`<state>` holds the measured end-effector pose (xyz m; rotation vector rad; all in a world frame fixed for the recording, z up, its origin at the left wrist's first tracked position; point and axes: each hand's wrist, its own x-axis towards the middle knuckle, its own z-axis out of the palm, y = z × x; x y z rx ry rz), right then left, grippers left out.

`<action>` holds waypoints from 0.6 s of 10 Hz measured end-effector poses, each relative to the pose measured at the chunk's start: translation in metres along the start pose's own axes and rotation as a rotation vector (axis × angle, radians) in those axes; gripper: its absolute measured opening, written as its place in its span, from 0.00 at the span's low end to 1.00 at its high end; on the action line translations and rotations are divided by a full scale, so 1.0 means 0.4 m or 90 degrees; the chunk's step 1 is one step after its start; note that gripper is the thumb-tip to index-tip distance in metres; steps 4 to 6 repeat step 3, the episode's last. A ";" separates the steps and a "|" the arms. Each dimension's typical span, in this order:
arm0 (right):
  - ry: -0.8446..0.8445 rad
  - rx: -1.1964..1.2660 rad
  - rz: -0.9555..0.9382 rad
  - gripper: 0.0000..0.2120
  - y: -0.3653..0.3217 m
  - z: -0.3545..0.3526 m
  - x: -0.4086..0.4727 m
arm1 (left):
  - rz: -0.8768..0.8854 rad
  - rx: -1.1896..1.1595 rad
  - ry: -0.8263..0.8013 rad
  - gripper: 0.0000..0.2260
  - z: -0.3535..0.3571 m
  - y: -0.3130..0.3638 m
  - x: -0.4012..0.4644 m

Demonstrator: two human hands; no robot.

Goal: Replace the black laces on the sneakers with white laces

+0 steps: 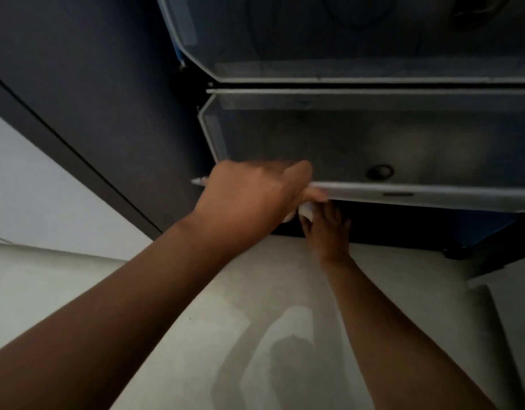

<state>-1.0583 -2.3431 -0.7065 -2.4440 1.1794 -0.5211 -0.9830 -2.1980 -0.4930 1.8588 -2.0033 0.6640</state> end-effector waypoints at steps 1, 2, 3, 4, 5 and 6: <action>0.016 0.010 0.136 0.13 0.097 -0.021 -0.160 | 0.036 -0.025 -0.028 0.12 0.034 0.056 -0.132; -0.051 0.058 0.197 0.15 0.202 -0.020 -0.393 | 0.031 0.084 -0.185 0.19 0.192 0.117 -0.339; -0.127 0.079 0.157 0.16 0.221 -0.025 -0.477 | -0.089 0.046 -0.289 0.21 0.278 0.142 -0.393; -0.127 0.079 0.157 0.16 0.221 -0.025 -0.477 | -0.089 0.046 -0.289 0.21 0.278 0.142 -0.393; -0.127 0.079 0.157 0.16 0.221 -0.025 -0.477 | -0.089 0.046 -0.289 0.21 0.278 0.142 -0.393; -0.127 0.079 0.157 0.16 0.221 -0.025 -0.477 | -0.089 0.046 -0.289 0.21 0.278 0.142 -0.393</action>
